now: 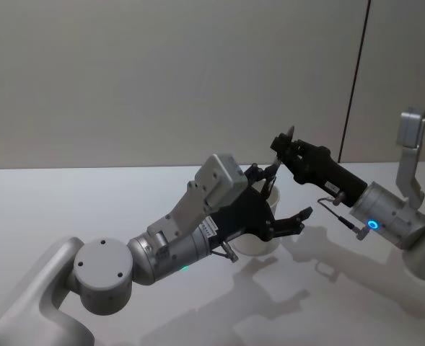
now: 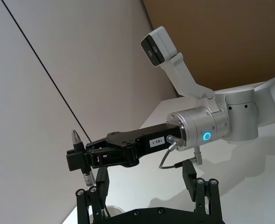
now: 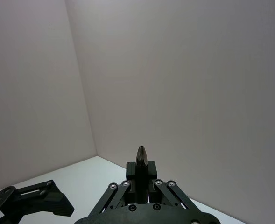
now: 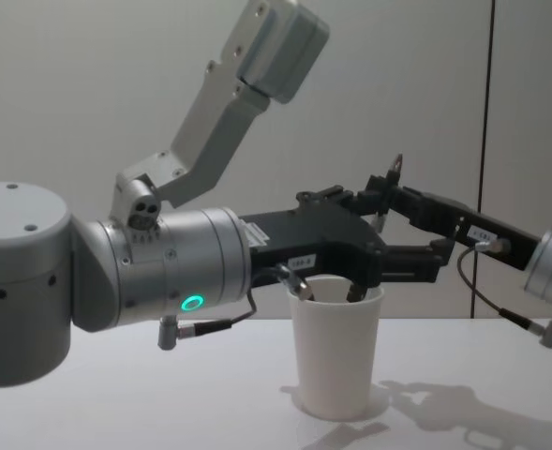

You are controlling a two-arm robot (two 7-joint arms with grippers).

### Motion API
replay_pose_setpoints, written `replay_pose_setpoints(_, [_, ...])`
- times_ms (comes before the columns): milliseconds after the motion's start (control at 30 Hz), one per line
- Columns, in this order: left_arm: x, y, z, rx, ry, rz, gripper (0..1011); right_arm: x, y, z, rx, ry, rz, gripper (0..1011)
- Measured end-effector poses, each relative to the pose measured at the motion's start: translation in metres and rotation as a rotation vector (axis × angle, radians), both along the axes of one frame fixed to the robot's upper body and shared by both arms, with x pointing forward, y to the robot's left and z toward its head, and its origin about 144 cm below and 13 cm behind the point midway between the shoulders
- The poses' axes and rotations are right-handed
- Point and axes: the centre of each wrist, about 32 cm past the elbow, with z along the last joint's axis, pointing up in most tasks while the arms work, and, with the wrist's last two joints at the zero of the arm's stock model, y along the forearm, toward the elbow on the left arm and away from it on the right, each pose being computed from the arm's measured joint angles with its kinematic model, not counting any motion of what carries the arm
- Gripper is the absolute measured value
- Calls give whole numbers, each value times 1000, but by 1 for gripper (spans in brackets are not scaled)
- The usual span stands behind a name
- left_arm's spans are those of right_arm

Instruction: Place the pen into the pen holder.

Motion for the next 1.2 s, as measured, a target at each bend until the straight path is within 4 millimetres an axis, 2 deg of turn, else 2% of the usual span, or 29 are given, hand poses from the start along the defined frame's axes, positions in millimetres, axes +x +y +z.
replay_pose_setpoints(100, [0, 0, 0, 0, 0, 0, 1003, -2, 1, 0, -3, 0, -4, 126])
replay_pose_setpoints(233, [0, 0, 0, 0, 0, 0, 1003, -4, 2, 0, -9, 0, -8, 263])
replay_pose_setpoints(300, [0, 0, 0, 0, 0, 0, 1003, -5, 2, 0, -10, -1, -10, 295])
replay_pose_setpoints(400, [0, 0, 0, 0, 0, 0, 1003, -6, 3, 0, -13, 0, -11, 419])
replay_pose_setpoints(467, [0, 0, 0, 0, 0, 0, 1003, -6, 3, 0, -14, 0, -12, 436])
replay_pose_setpoints(533, [0, 0, 0, 0, 0, 0, 1003, -7, 3, 0, -15, -1, -12, 539])
replay_pose_setpoints(667, [0, 0, 0, 0, 0, 0, 1003, -7, 3, 1, -16, -2, -13, 660])
replay_pose_setpoints(700, [0, 0, 0, 0, 0, 0, 1003, -7, 3, 1, -17, -2, -13, 719])
replay_pose_setpoints(833, [0, 0, 0, 0, 0, 0, 1003, -8, 3, 2, -16, -4, -15, 798])
replay_pose_setpoints(867, [0, 0, 0, 0, 0, 0, 1003, -8, 2, 2, -16, -6, -16, 852])
replay_pose_setpoints(933, [0, 0, 0, 0, 0, 0, 1003, -8, 1, 3, -15, -7, -20, 882])
replay_pose_setpoints(967, [0, 0, 0, 0, 0, 0, 1003, -8, 1, 3, -15, -8, -21, 940])
replay_pose_setpoints(1100, [0, 0, 0, 0, 0, 0, 1003, -8, -2, 4, -13, -11, -27, 1001])
replay_pose_setpoints(1200, [0, 0, 0, 0, 0, 0, 1003, -9, -4, 5, -12, -15, -32, 1001])
